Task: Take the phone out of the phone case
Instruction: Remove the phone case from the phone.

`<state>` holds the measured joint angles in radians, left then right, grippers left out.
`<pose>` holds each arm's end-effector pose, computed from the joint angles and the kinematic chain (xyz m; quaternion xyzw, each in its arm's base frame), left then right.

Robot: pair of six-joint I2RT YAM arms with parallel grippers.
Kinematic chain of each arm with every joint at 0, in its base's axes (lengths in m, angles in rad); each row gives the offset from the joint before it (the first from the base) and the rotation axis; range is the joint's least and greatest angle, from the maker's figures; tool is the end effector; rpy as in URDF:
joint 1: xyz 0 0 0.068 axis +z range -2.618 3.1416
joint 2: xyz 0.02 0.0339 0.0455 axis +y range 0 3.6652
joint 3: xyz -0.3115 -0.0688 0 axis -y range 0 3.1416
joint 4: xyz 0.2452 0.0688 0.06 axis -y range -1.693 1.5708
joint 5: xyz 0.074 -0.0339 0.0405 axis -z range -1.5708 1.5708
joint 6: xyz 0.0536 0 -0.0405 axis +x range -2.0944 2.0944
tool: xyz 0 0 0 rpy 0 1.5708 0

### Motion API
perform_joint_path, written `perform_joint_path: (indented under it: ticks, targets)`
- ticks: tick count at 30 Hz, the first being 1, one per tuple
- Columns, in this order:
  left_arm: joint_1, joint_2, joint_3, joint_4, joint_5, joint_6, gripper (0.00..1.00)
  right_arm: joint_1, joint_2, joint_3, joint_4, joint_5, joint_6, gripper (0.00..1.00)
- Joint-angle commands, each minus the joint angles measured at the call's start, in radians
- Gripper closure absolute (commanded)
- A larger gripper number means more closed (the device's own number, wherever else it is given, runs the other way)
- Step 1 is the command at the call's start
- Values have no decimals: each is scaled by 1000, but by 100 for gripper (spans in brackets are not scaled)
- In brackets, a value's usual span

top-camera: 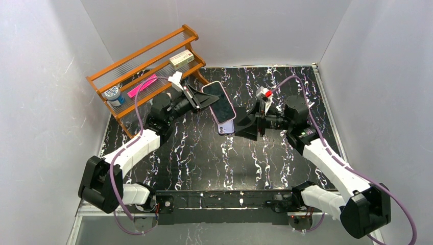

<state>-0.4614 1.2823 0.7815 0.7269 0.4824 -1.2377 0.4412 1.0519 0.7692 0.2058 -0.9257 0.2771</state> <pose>0.2519 -0.1530 0.3743 -0.0559 0.6305 -0.6688 0.3899 0.1839 0.1342 0.3651 -0.3561 0.6295 0.5204 0.4540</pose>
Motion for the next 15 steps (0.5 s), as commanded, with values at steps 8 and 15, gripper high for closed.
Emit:
perform_joint_path:
  ticks: [8,15]
  targets:
    - [2,57,185,50,374,206,100,1,16,88,-173,-76,-142,27]
    - [1,86,206,49,436,227,100,-1,67,123,-118,-137,-136,27]
